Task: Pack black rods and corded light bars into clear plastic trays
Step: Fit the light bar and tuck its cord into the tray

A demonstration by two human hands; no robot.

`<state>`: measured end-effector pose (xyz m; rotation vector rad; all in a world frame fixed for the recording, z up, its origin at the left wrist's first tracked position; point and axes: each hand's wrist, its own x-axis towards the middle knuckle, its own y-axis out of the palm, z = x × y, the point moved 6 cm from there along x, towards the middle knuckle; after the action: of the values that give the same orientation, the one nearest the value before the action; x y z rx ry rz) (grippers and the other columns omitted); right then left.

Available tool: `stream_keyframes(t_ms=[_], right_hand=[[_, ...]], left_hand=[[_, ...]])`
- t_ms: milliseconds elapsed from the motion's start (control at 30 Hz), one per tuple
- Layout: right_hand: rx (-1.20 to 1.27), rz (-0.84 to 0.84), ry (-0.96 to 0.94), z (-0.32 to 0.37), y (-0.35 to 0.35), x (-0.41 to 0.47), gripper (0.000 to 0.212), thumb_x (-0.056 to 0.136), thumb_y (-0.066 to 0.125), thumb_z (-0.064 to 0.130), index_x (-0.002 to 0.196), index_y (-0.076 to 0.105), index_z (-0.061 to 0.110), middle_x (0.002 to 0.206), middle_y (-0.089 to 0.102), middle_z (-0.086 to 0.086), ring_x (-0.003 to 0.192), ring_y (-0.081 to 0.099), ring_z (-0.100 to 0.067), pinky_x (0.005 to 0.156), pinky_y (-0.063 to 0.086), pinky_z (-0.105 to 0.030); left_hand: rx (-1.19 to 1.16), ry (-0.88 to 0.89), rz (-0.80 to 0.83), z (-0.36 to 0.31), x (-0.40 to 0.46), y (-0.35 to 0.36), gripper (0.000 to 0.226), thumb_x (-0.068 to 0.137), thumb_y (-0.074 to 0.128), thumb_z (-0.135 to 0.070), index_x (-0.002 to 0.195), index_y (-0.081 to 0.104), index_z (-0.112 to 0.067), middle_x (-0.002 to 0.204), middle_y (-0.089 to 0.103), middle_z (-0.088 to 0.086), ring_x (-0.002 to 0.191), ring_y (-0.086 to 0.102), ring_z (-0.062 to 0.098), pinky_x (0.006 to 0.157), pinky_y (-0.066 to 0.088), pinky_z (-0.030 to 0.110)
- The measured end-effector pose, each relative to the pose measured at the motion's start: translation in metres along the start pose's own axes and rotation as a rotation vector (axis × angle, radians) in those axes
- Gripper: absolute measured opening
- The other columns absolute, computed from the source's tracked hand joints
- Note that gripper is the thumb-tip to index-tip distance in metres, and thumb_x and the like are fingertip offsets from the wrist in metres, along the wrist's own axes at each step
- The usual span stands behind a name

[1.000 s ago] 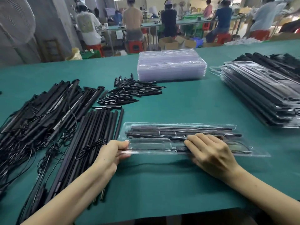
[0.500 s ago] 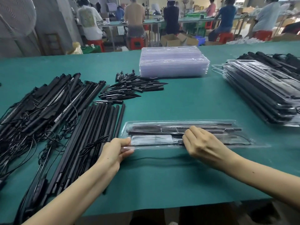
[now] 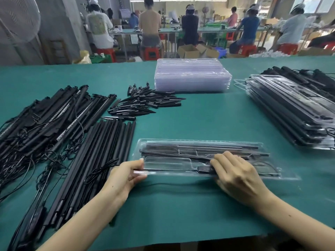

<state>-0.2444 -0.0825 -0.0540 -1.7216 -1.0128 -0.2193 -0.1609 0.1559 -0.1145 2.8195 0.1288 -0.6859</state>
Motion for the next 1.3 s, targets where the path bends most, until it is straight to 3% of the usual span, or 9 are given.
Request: stream_keyframes(t_ms=[133, 400, 567, 700, 867, 1033, 1133, 1233, 1300], right_hand=[[-0.026, -0.029, -0.062, 0.002, -0.001, 0.005, 0.016, 0.076, 0.064, -0.001, 0.064, 0.060, 0.009, 0.067, 0.056, -0.008, 0.056, 0.052, -0.025, 0.048, 0.045, -0.034], [-0.012, -0.040, -0.047, 0.000, 0.002, 0.003, 0.013, 0.076, 0.064, -0.002, 0.068, 0.062, 0.008, 0.067, 0.056, -0.007, 0.056, 0.051, -0.024, 0.049, 0.046, -0.034], [-0.040, -0.028, -0.101, 0.007, 0.002, 0.005, 0.020, 0.072, 0.063, -0.006, 0.063, 0.057, 0.011, 0.063, 0.052, -0.007, 0.054, 0.047, -0.023, 0.048, 0.044, -0.033], [-0.056, -0.020, -0.212, 0.013, 0.001, 0.009, 0.024, 0.072, 0.054, -0.007, 0.059, 0.052, 0.013, 0.060, 0.048, -0.007, 0.053, 0.045, -0.023, 0.048, 0.042, -0.032], [-0.012, -0.052, -0.185, 0.014, 0.002, 0.011, 0.026, 0.067, 0.068, -0.002, 0.056, 0.051, 0.013, 0.058, 0.047, -0.006, 0.051, 0.046, -0.023, 0.046, 0.042, -0.032], [0.084, -0.084, -0.091, 0.008, 0.005, 0.011, 0.033, 0.085, 0.039, -0.002, 0.057, 0.051, 0.013, 0.061, 0.049, -0.007, 0.052, 0.049, -0.025, 0.047, 0.044, -0.032], [0.077, -0.059, -0.004, 0.002, 0.006, 0.007, 0.025, 0.082, 0.046, 0.002, 0.061, 0.054, 0.011, 0.063, 0.051, -0.007, 0.054, 0.050, -0.026, 0.047, 0.045, -0.033], [0.115, -0.056, 0.074, -0.002, 0.008, 0.002, 0.041, 0.092, 0.029, 0.009, 0.065, 0.060, 0.008, 0.066, 0.056, -0.007, 0.056, 0.053, -0.027, 0.048, 0.048, -0.034], [0.118, -0.049, 0.098, -0.003, 0.008, 0.000, 0.045, 0.093, 0.027, 0.010, 0.066, 0.062, 0.008, 0.067, 0.058, -0.007, 0.057, 0.054, -0.027, 0.049, 0.049, -0.034]], left_hand=[[0.006, -0.007, 0.007, -0.002, -0.001, 0.000, 0.007, 0.085, 0.062, -0.005, 0.082, 0.064, 0.000, 0.067, 0.061, 0.009, 0.053, 0.061, 0.014, 0.043, 0.050, 0.017], [0.047, -0.004, -0.025, -0.002, 0.001, -0.001, 0.006, 0.085, 0.060, 0.000, 0.081, 0.064, 0.002, 0.078, 0.063, 0.011, 0.070, 0.059, 0.019, 0.041, 0.048, 0.015], [0.098, 0.010, -0.067, -0.003, -0.001, 0.000, 0.009, 0.083, 0.060, 0.004, 0.075, 0.061, 0.000, 0.073, 0.059, 0.008, 0.064, 0.056, 0.019, 0.042, 0.049, 0.017], [0.134, -0.018, -0.076, -0.004, -0.002, 0.003, 0.018, 0.083, 0.058, 0.005, 0.069, 0.057, -0.004, 0.066, 0.054, 0.004, 0.059, 0.052, 0.017, 0.053, 0.049, 0.026], [0.029, -0.103, 0.015, -0.007, -0.003, 0.004, 0.010, 0.087, 0.059, 0.001, 0.078, 0.063, -0.002, 0.069, 0.057, 0.004, 0.060, 0.054, 0.014, 0.039, 0.048, 0.017], [-0.054, -0.109, 0.060, -0.016, -0.026, 0.009, 0.010, 0.087, 0.061, -0.012, 0.081, 0.059, -0.005, 0.071, 0.058, 0.008, 0.053, 0.055, 0.014, 0.054, 0.055, 0.024], [-0.188, -0.199, 0.141, -0.016, -0.060, 0.012, 0.007, 0.069, 0.066, -0.008, 0.072, 0.064, -0.002, 0.083, 0.063, 0.015, 0.064, 0.063, 0.021, 0.076, 0.053, 0.033], [-0.145, -0.278, 0.145, -0.001, -0.097, 0.015, 0.063, 0.027, 0.081, 0.001, 0.088, 0.062, 0.000, 0.106, 0.060, 0.017, 0.090, 0.057, 0.027, 0.076, 0.045, 0.040], [0.049, -0.107, 0.183, -0.001, -0.112, 0.028, 0.087, 0.007, 0.077, -0.011, 0.092, 0.062, -0.011, 0.095, 0.063, 0.005, 0.084, 0.060, 0.019, 0.064, 0.044, 0.036]])
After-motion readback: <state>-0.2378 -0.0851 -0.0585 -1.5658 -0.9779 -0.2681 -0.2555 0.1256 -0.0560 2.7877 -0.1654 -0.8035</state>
